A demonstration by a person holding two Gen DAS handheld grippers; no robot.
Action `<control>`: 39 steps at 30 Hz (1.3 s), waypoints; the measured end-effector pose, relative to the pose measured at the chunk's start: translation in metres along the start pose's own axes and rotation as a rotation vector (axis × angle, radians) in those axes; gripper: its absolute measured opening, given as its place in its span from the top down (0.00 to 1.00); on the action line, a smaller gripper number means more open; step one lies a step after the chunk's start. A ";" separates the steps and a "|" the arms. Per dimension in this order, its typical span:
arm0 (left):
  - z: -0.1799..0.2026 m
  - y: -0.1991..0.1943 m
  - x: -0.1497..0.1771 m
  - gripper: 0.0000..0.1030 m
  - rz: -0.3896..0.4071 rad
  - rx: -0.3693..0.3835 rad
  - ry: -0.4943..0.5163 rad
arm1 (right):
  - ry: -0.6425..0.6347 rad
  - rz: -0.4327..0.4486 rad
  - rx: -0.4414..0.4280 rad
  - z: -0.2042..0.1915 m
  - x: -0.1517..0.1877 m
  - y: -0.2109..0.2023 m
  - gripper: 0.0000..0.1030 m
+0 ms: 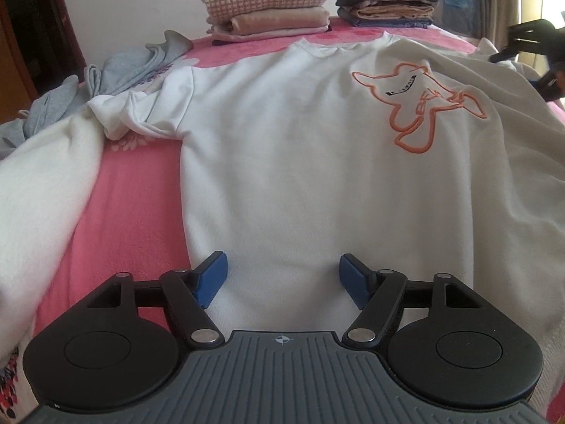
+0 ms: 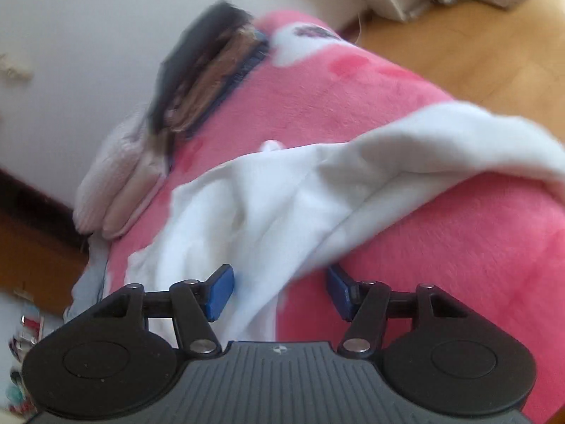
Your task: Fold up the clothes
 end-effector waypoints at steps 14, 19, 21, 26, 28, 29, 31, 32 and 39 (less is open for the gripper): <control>0.000 0.002 0.002 0.24 0.029 -0.002 0.035 | -0.147 0.446 0.124 0.000 -0.136 -0.014 0.90; -0.001 0.003 0.001 0.23 0.030 -0.002 0.039 | 0.051 0.207 0.180 0.056 -0.136 0.025 0.75; -0.001 0.004 0.001 0.22 0.030 0.001 0.039 | 0.067 0.206 0.158 0.069 -0.126 0.012 0.59; -0.003 0.004 0.000 0.21 0.030 0.025 0.054 | 0.022 0.192 0.046 0.084 -0.098 -0.063 0.56; -0.004 0.004 -0.001 0.21 0.027 0.038 0.062 | -0.026 0.147 -0.011 0.087 -0.075 -0.099 0.56; -0.005 0.004 -0.001 0.21 0.027 0.046 0.067 | -0.058 0.116 -0.035 0.088 -0.061 -0.116 0.56; -0.006 0.004 -0.001 0.20 0.029 0.062 0.078 | -0.130 0.021 -0.051 0.092 -0.019 -0.144 0.56; -0.006 0.004 -0.001 0.20 0.031 0.070 0.084 | -0.160 -0.018 -0.042 0.094 0.001 -0.153 0.56; -0.009 0.004 0.000 0.20 0.034 0.111 0.116 | -0.064 -0.239 0.107 0.148 0.132 -0.192 0.57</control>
Point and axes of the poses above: each gripper's, at about its wrist camera, not at the fingertips, and y roughly the way its jaws point, z to its right, x to its underside, the point moved 7 cm from there along y, roughly the way its jaws point, and after that the axes turned 12 degrees about x, right-handed, at the moved point
